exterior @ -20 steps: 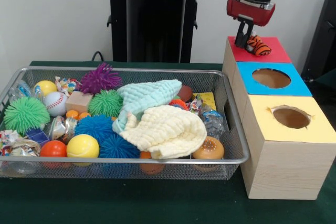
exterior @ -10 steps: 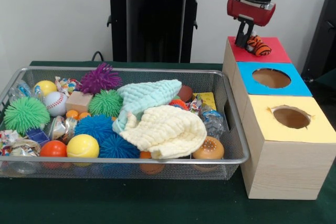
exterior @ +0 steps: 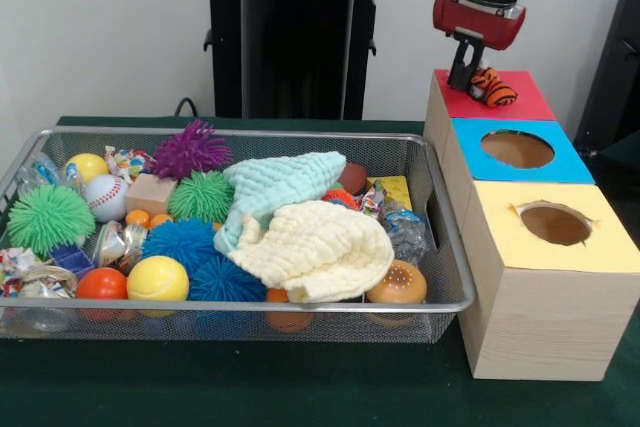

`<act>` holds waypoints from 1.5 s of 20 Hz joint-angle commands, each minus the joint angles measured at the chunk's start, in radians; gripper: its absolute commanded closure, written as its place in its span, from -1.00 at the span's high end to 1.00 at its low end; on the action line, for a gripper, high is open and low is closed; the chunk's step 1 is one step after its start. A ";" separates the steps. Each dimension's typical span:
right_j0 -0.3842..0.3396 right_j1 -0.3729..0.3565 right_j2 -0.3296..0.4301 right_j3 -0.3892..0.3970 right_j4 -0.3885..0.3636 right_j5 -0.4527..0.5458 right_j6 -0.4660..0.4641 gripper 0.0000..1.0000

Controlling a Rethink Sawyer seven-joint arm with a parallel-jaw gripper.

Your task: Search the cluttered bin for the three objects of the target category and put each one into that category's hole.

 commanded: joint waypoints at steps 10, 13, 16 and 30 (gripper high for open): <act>0.072 0.134 0.170 -0.081 0.112 0.037 0.274 -1.00; 0.074 0.121 0.169 -0.087 0.124 0.059 0.273 -1.00; 0.083 0.113 0.157 -0.098 0.125 0.082 0.270 -1.00; -0.014 0.125 0.232 -0.019 0.040 -0.130 0.153 -1.00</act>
